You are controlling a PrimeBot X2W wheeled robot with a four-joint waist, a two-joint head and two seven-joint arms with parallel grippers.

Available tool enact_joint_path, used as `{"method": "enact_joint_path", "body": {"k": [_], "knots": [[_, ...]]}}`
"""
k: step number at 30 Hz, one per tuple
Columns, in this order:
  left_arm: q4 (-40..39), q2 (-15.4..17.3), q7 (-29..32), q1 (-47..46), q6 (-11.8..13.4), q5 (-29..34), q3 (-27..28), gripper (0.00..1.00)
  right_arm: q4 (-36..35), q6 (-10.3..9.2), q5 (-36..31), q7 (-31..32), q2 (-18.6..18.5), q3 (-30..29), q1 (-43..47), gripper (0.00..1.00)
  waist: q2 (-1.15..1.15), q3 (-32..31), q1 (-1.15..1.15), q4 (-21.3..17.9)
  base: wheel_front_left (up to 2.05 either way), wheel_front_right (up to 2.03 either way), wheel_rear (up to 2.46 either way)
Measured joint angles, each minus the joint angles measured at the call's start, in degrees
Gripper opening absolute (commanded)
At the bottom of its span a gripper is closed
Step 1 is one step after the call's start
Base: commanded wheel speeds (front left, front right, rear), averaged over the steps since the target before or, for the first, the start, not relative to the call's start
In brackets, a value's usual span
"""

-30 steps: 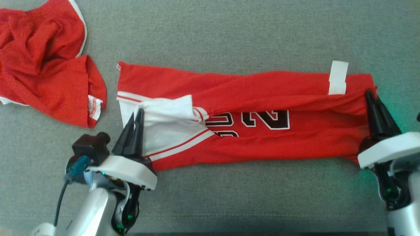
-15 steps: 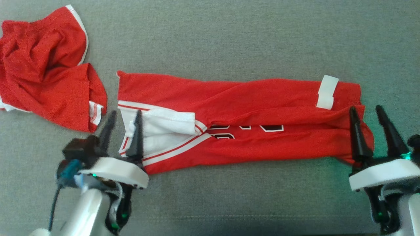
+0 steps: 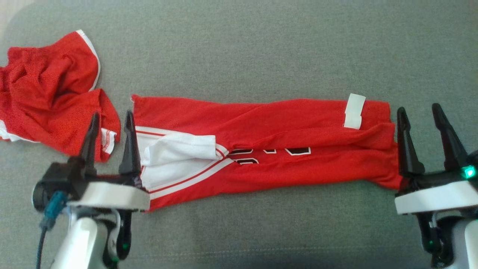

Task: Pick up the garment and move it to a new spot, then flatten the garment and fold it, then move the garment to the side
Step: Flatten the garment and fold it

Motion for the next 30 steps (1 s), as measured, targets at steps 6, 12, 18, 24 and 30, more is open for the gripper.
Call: {"method": "enact_joint_path", "body": {"k": [6,12,18,24,30], "knots": [[0.0,0.4,0.2,2.2,0.5,0.1,-0.3,1.0,-0.5,0.0,0.0,0.8,0.4,0.0,1.0,1.0,0.0,-0.6,0.0,-0.2,0.0,0.0,0.0],[0.0,0.8,0.6,2.2,0.6,0.4,-0.5,1.0,-0.5,0.0,0.0,0.8,0.5,0.0,1.5,1.0,0.0,-0.6,0.0,-0.4,0.0,0.0,0.0],[0.0,0.9,0.7,2.2,0.8,0.4,-1.1,1.0,-0.5,0.0,0.0,1.3,0.8,-0.1,1.5,1.0,0.0,-0.4,0.0,-0.4,0.0,0.0,0.0],[-0.4,0.9,0.7,1.8,0.8,0.4,-1.7,1.0,2.0,0.0,0.5,3.2,0.8,-0.4,1.2,1.0,0.0,1.1,0.0,0.1,0.0,0.0,0.0],[-0.7,0.7,0.7,-2.0,0.5,0.8,-2.5,1.0,9.1,0.0,1.5,4.4,-0.2,-1.9,-4.3,1.0,0.0,4.4,0.0,0.9,0.0,0.0,0.0]]}}
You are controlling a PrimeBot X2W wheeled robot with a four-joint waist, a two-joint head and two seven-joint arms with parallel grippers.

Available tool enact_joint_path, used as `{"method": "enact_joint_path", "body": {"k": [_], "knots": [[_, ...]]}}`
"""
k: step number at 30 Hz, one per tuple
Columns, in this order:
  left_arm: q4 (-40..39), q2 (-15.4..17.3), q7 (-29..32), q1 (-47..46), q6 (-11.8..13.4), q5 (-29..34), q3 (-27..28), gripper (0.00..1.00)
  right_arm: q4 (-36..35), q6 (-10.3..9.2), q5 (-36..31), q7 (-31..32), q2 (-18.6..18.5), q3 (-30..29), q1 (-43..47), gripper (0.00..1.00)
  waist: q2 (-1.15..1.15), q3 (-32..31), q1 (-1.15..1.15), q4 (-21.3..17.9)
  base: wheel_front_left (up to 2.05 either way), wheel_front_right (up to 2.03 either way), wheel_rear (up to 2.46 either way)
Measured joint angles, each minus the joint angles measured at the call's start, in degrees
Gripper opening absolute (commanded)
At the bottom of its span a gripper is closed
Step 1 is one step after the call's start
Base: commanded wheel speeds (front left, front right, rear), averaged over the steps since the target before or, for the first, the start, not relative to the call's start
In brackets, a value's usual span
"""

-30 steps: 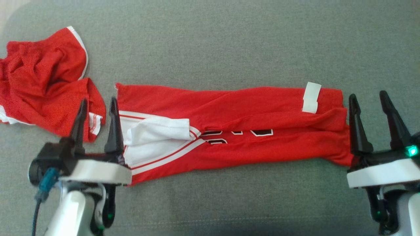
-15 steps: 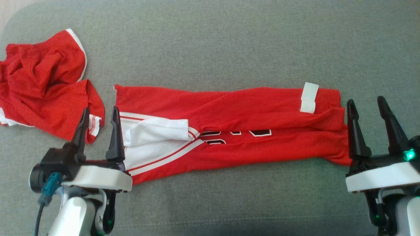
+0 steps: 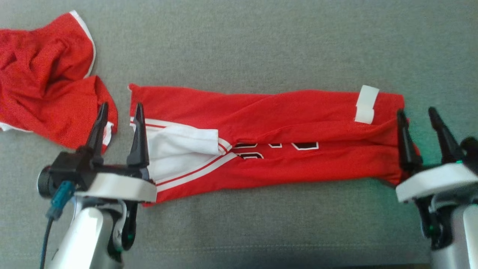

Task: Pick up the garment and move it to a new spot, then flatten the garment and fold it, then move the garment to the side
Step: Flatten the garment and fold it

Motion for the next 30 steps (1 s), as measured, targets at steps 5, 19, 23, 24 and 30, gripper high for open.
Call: {"method": "enact_joint_path", "body": {"k": [5,19,23,24,30], "knots": [[1.0,-0.2,-0.1,-2.0,-0.1,0.0,-0.2,1.0,6.6,0.0,1.0,3.1,-0.1,-0.7,-3.2,1.0,0.0,2.4,0.0,0.7,0.0,0.0,0.0],[2.8,-0.9,-0.6,-3.9,-0.6,0.1,-0.8,1.0,7.4,0.0,3.7,9.6,1.2,-2.2,-2.4,1.0,0.0,4.5,0.0,1.2,0.0,0.0,0.0],[3.0,-1.1,-0.6,-3.9,-0.6,0.1,-0.8,1.0,6.3,0.0,3.7,10.8,1.7,-2.3,-2.2,1.0,0.0,4.4,0.0,1.1,0.0,0.0,0.0],[3.0,-1.2,-0.7,-3.9,-0.7,0.1,-0.8,1.0,6.2,-0.01,3.7,11.3,1.7,-2.5,-2.1,1.0,0.0,4.4,0.0,1.1,0.0,0.0,0.0],[3.1,-1.4,-0.7,-3.9,-1.1,0.1,-0.7,1.0,5.2,0.0,4.1,15.0,1.9,-3.5,-2.1,1.0,0.0,4.5,0.0,1.1,0.0,0.0,0.0]]}}
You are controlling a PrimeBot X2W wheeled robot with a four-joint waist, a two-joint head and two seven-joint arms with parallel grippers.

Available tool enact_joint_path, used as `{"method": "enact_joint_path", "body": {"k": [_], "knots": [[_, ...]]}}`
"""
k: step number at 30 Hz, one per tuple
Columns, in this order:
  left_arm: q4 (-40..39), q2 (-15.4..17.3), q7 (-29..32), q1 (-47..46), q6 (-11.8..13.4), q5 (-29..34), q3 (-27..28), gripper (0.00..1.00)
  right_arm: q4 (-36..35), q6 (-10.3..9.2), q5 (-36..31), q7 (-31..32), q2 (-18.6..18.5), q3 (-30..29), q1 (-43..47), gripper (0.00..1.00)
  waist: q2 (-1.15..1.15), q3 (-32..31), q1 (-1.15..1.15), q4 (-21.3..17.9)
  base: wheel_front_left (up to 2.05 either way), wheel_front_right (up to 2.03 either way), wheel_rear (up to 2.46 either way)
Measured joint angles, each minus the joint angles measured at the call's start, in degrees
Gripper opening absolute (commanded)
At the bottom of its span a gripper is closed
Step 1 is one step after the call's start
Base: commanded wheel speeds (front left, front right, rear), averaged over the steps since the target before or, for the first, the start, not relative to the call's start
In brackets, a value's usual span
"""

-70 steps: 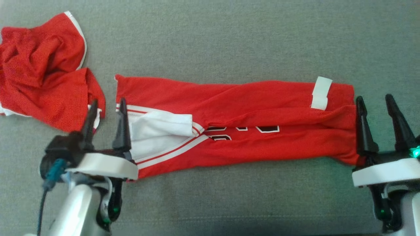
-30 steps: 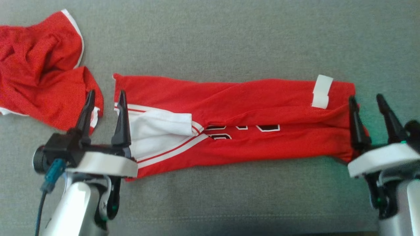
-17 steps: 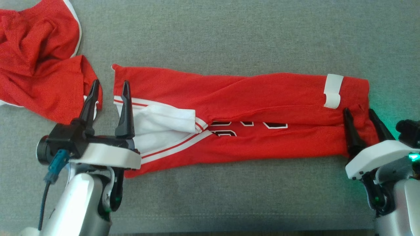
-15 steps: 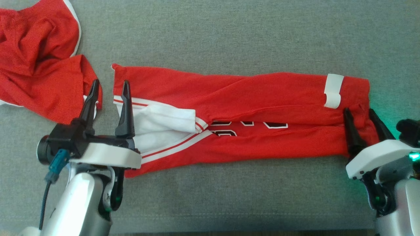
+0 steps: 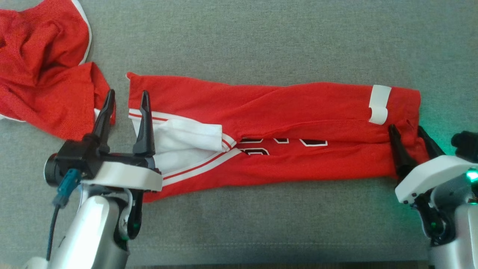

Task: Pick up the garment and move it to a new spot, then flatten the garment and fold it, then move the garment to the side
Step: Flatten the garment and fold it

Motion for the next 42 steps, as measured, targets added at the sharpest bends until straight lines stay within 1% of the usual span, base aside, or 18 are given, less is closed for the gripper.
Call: {"method": "enact_joint_path", "body": {"k": [1,2,3,4,6,11,19,20,22,25,28,31,33,36,38,39,42], "knots": [[0.0,0.0,0.0,0.0,0.0,0.1,0.0,1.0,-0.1,0.0,0.4,0.8,0.0,-0.1,0.0,1.0,0.0,0.0,0.0,0.0,0.0,0.0,0.0],[0.0,0.0,0.0,0.0,0.0,0.1,0.0,1.0,-0.3,0.0,0.6,1.4,0.0,-0.3,-0.1,0.84,0.0,0.1,0.0,0.0,0.0,0.0,0.0],[0.0,-0.1,0.0,0.0,0.0,0.1,0.0,1.0,-0.4,0.0,0.9,2.2,0.0,-0.4,-0.1,0.28,0.0,0.1,0.0,0.0,0.0,0.0,0.0],[0.0,-0.1,0.0,0.0,0.0,0.1,0.0,1.0,-0.6,0.0,1.1,3.0,0.0,-0.7,-0.3,0.0,0.0,0.1,0.0,0.0,0.0,0.0,0.0],[0.0,-0.2,0.0,0.0,0.0,0.4,0.0,1.0,-0.9,0.0,1.5,4.3,0.0,-1.5,-0.4,0.0,0.0,0.1,0.0,0.0,0.0,0.0,0.0],[0.0,-0.3,0.0,0.0,0.0,0.5,0.2,1.0,-2.0,0.0,2.6,5.4,0.2,-3.0,-0.3,0.0,0.0,-0.6,0.0,0.0,0.0,0.0,0.0],[0.0,-0.3,0.0,0.1,0.0,0.5,1.1,1.0,-5.6,0.0,3.4,6.3,-0.6,-10.2,1.9,0.0,0.0,-2.4,0.0,-0.4,0.0,0.0,0.0],[0.0,-0.4,0.0,0.1,0.0,0.5,1.3,1.0,-6.6,0.0,3.4,6.7,-1.6,-11.9,1.9,0.0,0.0,-2.9,0.0,-0.5,0.0,0.0,0.0],[0.0,-0.4,0.0,0.2,0.0,0.5,1.4,1.0,-8.1,0.0,3.5,6.8,-2.5,-13.4,1.9,0.0,0.0,-3.4,0.0,-0.6,0.0,0.0,0.0],[0.0,-0.5,0.0,0.5,0.0,0.5,1.5,1.0,-11.9,0.0,3.5,7.6,-3.1,-12.9,1.9,0.0,0.0,-4.4,0.0,-0.9,0.0,0.0,0.0],[0.0,-0.6,0.0,2.0,0.0,0.7,1.5,1.0,-17.0,0.0,3.2,8.8,-3.1,-9.1,1.9,0.0,0.0,-5.6,0.0,-1.2,0.0,0.0,0.0],[0.0,-0.6,0.0,3.2,0.0,0.9,1.4,1.0,-21.5,0.0,3.2,10.3,-1.8,-2.9,1.8,0.0,0.0,-6.8,0.0,-1.6,0.0,0.0,0.0],[0.0,-0.6,0.0,3.5,0.0,0.9,1.3,1.0,-22.7,0.0,3.5,11.1,-1.2,1.7,1.8,0.0,0.0,-7.6,0.0,-1.7,0.0,0.0,0.0],[0.0,-0.6,0.0,3.5,0.0,0.9,1.2,1.0,-22.7,0.0,5.0,11.3,0.0,8.6,1.7,0.0,0.0,-8.3,0.0,-1.7,0.0,0.0,0.0],[0.0,-0.5,0.0,3.5,0.0,0.9,1.0,1.0,-21.3,0.0,7.0,10.6,0.4,13.5,1.6,0.0,0.0,-8.5,0.0,-1.5,0.0,0.0,0.0],[0.0,-0.5,0.0,3.5,0.0,0.9,1.0,1.0,-21.3,0.0,7.0,10.6,0.4,13.5,1.6,0.0,0.0,-8.5,0.0,-1.5,0.0,0.0,0.0],[0.0,-0.5,0.0,3.5,0.0,0.9,0.5,1.0,-16.8,0.0,10.0,8.2,0.6,20.3,0.4,0.0,0.0,-8.5,0.0,-0.9,0.0,0.0,0.0]]}}
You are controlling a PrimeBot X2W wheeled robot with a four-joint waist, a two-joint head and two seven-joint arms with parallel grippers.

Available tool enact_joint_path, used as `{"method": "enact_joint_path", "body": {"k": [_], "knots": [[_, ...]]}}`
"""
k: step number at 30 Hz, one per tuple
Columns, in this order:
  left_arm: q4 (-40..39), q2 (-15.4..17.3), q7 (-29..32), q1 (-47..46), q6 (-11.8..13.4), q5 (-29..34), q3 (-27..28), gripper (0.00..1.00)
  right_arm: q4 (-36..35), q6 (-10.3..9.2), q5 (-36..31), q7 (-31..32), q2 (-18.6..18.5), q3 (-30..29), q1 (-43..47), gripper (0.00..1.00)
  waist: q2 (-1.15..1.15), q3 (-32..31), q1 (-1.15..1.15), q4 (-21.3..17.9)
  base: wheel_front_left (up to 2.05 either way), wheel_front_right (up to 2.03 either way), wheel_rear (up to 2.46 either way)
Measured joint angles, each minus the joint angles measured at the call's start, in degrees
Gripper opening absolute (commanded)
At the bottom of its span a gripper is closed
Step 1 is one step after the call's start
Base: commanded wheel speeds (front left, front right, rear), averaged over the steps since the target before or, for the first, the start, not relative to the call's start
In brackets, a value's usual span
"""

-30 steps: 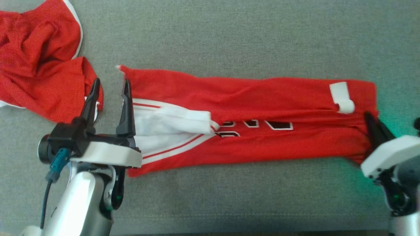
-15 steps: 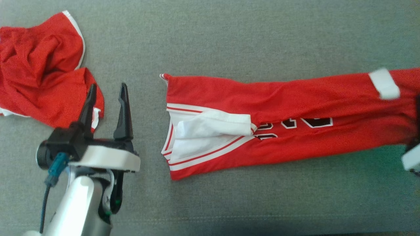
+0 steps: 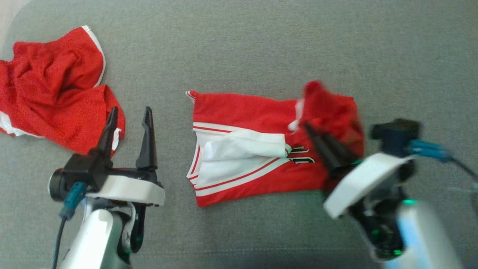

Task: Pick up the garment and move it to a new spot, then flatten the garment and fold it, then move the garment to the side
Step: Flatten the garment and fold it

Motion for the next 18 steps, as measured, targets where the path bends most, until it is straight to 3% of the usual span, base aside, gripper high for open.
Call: {"method": "enact_joint_path", "body": {"k": [6,12,18], "knots": [[0.0,-0.2,0.0,-0.1,-0.5,0.0,-1.0,1.0,10.4,0.0,8.4,-9.8,0.0,11.9,-5.2,0.0,0.0,0.9,0.0,1.6,0.0,0.0,0.0],[0.3,-0.7,0.0,-0.4,-0.5,0.0,-1.6,1.0,19.1,0.0,12.8,-19.2,-0.1,18.7,-10.7,0.0,0.0,2.2,0.0,3.3,0.0,0.0,0.0],[0.8,-1.4,0.0,-2.4,-1.0,0.0,-2.1,1.0,26.1,-0.01,16.3,-24.8,-0.3,24.3,-14.2,0.0,0.0,4.1,0.0,4.0,0.0,0.0,0.0]]}}
